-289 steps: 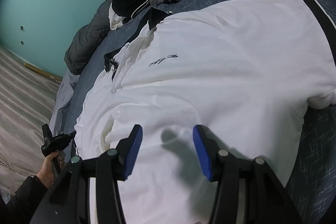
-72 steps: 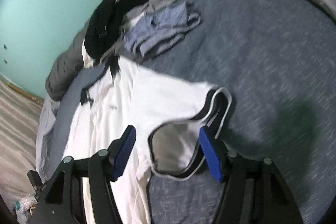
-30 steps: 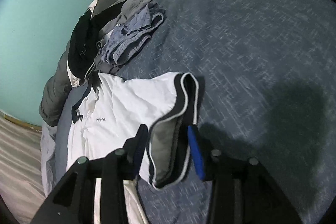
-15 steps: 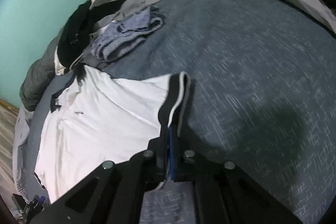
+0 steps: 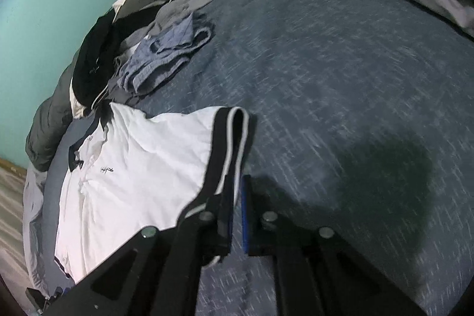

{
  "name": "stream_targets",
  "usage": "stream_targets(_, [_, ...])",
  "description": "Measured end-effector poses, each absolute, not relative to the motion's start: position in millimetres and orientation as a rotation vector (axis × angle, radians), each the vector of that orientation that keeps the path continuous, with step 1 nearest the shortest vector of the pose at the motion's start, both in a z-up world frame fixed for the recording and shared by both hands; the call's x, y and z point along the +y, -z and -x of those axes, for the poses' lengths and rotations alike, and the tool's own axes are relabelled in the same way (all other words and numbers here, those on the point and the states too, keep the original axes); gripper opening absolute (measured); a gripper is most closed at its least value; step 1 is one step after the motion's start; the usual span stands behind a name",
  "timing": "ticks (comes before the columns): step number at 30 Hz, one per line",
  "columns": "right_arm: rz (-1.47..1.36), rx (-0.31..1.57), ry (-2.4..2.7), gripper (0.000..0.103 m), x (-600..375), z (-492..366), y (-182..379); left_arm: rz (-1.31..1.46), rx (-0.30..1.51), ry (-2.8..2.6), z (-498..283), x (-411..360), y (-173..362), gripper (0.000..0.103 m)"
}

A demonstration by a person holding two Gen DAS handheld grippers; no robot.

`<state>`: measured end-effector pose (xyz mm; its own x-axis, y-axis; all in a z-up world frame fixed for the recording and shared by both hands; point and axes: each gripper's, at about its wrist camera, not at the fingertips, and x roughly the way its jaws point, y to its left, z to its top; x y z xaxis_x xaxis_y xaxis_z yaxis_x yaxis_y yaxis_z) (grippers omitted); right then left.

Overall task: Fold clothes
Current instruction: 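Grasp the black-trimmed sleeve cuff with the right gripper and straighten it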

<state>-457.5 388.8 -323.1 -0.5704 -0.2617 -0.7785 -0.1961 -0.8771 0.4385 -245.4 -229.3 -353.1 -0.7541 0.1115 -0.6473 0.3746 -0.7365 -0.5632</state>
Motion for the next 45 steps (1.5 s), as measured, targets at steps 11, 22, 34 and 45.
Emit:
stream_targets(11, [-1.302,-0.899,2.536,0.04,379.9,435.7,315.6,-1.019,1.092,2.586,243.8,-230.8,354.9,0.062])
stream_targets(22, [-1.404,-0.867,2.434,0.002,359.6,438.4,337.3,-1.021,1.097,2.589,245.4,-231.9,355.9,0.062])
stream_targets(34, [-1.442,-0.966,2.473,0.001,378.2,436.3,348.2,-1.032,1.103,2.589,248.5,-231.9,358.5,0.062])
stream_targets(45, [-1.491,-0.959,2.405,0.005,374.3,428.9,348.1,-1.035,1.107,2.591,248.8,-231.0,359.1,0.063])
